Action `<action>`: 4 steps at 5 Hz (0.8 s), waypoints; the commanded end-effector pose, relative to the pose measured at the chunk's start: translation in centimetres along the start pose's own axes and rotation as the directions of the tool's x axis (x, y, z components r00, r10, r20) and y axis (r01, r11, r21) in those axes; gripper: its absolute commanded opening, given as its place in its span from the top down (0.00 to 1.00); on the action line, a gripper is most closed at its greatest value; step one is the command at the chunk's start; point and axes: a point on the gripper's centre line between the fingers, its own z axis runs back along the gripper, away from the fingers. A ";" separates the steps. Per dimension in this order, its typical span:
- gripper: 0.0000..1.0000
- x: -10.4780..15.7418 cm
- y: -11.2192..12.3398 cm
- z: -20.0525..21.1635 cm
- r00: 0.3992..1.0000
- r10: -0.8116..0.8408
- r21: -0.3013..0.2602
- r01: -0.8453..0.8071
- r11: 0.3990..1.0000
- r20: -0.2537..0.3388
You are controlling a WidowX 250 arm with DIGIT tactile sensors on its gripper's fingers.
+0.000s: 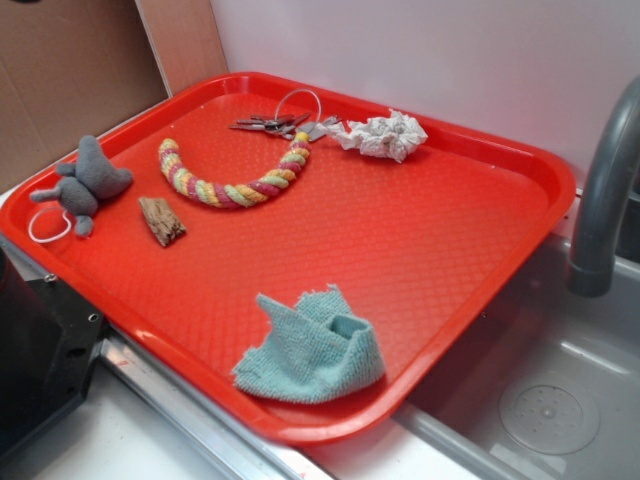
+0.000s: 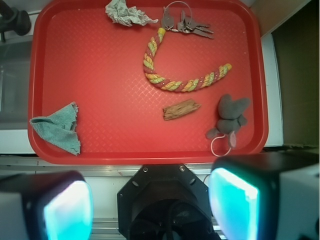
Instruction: Grab the blue cloth.
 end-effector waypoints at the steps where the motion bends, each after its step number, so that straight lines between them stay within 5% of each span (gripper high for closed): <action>1: 0.00 0.0 0.0 0.0 1.000 0.000 0.000 0.000 1.000 0.000; 4: 0.00 1.4 -0.6 -1.4 0.998 -0.058 0.013 0.058 0.998 0.012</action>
